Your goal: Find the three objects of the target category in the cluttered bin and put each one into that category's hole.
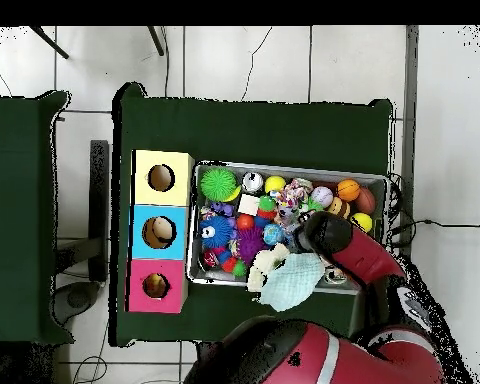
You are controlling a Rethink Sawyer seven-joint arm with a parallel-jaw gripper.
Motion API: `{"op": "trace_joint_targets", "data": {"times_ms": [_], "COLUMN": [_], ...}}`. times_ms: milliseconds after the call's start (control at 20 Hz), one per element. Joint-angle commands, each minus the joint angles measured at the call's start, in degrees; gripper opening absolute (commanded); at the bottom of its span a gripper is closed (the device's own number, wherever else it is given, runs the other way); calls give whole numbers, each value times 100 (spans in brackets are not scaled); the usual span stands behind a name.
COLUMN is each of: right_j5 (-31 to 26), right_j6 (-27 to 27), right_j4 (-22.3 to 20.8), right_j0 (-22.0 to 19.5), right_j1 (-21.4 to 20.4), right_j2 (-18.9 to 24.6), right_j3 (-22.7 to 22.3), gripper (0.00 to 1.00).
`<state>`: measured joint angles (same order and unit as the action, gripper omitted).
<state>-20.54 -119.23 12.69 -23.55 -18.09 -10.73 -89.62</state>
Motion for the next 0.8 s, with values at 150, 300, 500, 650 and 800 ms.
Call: {"op": "trace_joint_targets", "data": {"times_ms": [150,300,500,650,800], "right_j5": [155,70,-14,23,35], "right_j6": [-1836,-1833,-1905,-1793,-1601], "right_j4": [1021,1171,1375,1461,1494], "right_j0": [404,464,595,605,530], "right_j1": [-402,-589,-793,-846,-851], "right_j2": [941,984,996,1021,1037], "right_j3": [-947,-1149,-1355,-1442,-1500], "gripper": [0,0,0,0,0]}}
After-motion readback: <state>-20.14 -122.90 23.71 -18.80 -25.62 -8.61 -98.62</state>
